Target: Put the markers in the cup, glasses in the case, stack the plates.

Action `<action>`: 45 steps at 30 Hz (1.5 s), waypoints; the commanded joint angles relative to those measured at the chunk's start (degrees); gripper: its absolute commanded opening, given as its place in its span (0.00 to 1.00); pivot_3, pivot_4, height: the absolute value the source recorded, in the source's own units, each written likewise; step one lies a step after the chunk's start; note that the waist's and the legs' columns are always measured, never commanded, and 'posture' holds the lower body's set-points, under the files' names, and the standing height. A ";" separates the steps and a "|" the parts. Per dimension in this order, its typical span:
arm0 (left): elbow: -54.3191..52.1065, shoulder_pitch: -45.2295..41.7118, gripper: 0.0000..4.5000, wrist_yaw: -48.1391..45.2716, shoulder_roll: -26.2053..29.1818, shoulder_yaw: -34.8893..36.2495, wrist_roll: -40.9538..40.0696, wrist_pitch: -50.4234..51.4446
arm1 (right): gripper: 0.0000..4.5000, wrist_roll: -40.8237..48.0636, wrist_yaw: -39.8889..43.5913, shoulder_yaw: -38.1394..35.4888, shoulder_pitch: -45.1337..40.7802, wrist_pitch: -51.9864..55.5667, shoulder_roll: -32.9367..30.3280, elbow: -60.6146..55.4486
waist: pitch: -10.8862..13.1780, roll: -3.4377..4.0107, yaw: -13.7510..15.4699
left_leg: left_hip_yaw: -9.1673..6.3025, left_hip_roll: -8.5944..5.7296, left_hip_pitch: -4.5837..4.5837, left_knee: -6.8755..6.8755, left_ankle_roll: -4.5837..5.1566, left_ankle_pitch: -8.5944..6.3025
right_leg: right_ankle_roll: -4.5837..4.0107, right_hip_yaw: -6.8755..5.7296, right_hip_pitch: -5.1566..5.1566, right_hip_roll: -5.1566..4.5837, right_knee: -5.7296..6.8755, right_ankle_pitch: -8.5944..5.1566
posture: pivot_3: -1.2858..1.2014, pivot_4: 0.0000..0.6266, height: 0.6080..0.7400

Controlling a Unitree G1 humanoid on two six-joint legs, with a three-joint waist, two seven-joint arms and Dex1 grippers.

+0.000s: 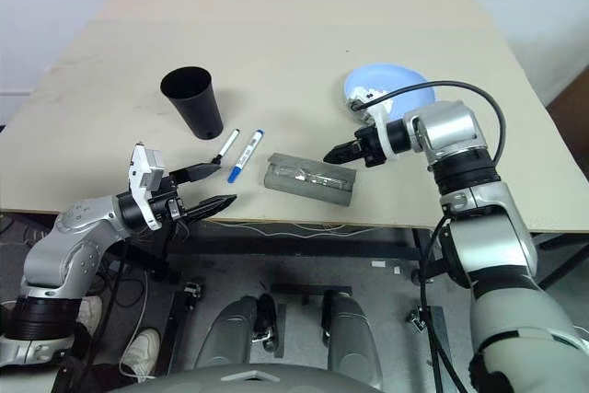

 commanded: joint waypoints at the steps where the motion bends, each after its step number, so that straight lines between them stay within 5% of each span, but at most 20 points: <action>1: -0.66 -0.85 1.00 -0.31 0.44 0.85 0.03 -1.17 | 0.01 2.28 0.32 0.73 1.55 0.94 -1.36 -5.33 | 0.00 -0.01 0.00 | 0.00 0.00 0.00 0.00 0.00 0.00 | 0.00 0.00 0.01 0.00 -0.02 0.00 | 0.52 0.24 0.77; 18: -1.27 -0.55 1.00 0.52 0.61 1.48 -0.02 -0.95 | 0.01 7.90 -5.63 2.21 7.15 3.54 -0.50 -16.78 | -0.01 -0.02 0.01 | 0.00 0.04 0.01 0.00 0.00 0.00 | 0.00 0.00 0.02 0.00 -0.05 0.00 | 0.52 0.24 0.77; 31: -3.24 -2.24 1.00 3.95 1.20 6.15 -5.64 4.81 | 0.01 9.63 -8.88 1.44 12.33 -6.22 -1.14 -24.77 | -0.02 -0.03 -0.04 | -0.02 0.08 0.02 -0.03 -0.01 0.00 | 0.00 -0.01 0.05 0.05 -0.11 0.00 | 0.52 0.24 0.77; 45: 0.02 -8.16 1.00 15.86 2.05 2.73 4.90 6.44 | 0.01 15.37 -15.94 -4.33 11.29 -3.41 0.51 -28.54 | -0.02 -0.04 0.16 | -0.01 0.07 0.00 -0.07 -0.01 -0.01 | -0.01 -0.03 0.06 0.03 -0.19 0.01 | 0.52 0.24 0.77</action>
